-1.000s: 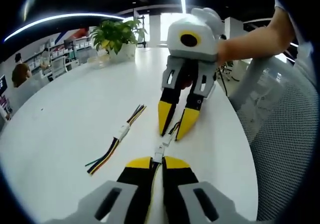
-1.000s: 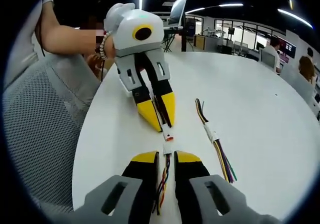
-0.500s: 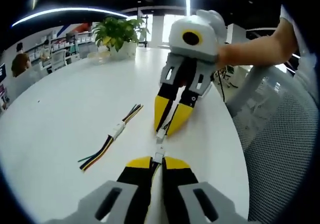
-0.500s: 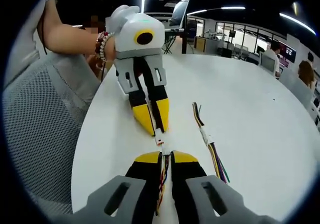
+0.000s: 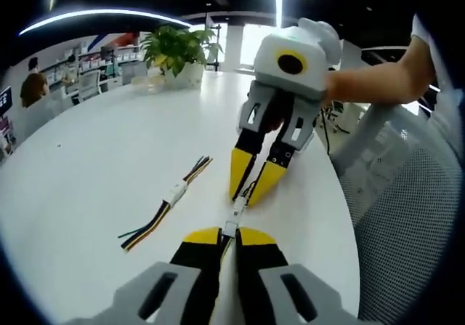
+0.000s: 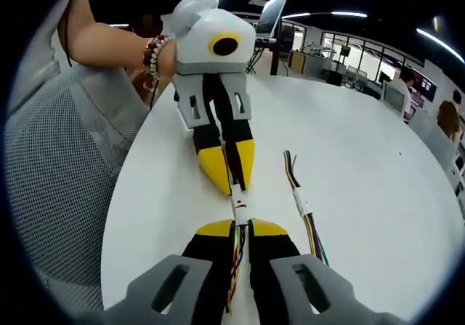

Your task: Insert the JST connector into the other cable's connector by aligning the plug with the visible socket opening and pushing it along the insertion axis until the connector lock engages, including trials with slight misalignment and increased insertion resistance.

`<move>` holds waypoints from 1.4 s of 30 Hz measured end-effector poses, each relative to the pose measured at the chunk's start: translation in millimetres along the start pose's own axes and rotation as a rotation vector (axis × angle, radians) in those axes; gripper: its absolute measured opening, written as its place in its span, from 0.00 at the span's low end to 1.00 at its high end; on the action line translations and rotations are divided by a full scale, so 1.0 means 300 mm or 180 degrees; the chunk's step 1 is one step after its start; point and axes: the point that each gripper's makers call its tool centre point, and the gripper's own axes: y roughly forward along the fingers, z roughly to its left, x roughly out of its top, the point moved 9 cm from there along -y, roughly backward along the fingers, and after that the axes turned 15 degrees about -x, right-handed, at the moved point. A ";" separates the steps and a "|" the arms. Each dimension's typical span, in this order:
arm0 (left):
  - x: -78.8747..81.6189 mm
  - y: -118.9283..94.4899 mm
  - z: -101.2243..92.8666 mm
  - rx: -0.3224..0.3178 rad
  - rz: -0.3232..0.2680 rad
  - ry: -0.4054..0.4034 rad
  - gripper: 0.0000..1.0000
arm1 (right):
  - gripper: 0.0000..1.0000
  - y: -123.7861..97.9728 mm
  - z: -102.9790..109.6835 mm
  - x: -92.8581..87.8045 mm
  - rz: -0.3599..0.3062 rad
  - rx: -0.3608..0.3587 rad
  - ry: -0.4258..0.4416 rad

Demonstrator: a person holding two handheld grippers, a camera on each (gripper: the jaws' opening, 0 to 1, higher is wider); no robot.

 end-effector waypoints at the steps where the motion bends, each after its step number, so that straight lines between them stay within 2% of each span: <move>1: 0.002 0.001 -0.002 -0.0010 0.0007 0.0012 0.01 | 0.04 0.000 0.000 0.000 0.0002 -0.0006 -0.0005; 31: 0.009 0.030 -0.020 -0.0035 0.0304 0.0306 0.01 | 0.04 0.025 0.027 0.016 0.0195 0.0066 -0.0359; 38: 0.008 0.026 -0.018 -0.0044 0.0282 0.0326 0.00 | 0.04 0.023 0.023 0.017 0.0184 0.0068 -0.0329; 40: 0.017 0.024 -0.020 -0.0083 0.0203 0.0345 0.00 | 0.04 0.020 0.017 0.031 0.0074 0.0059 -0.0241; 42: 0.020 0.022 -0.017 -0.0039 0.0207 0.0379 0.00 | 0.03 0.014 0.007 0.038 0.0085 0.0023 -0.0250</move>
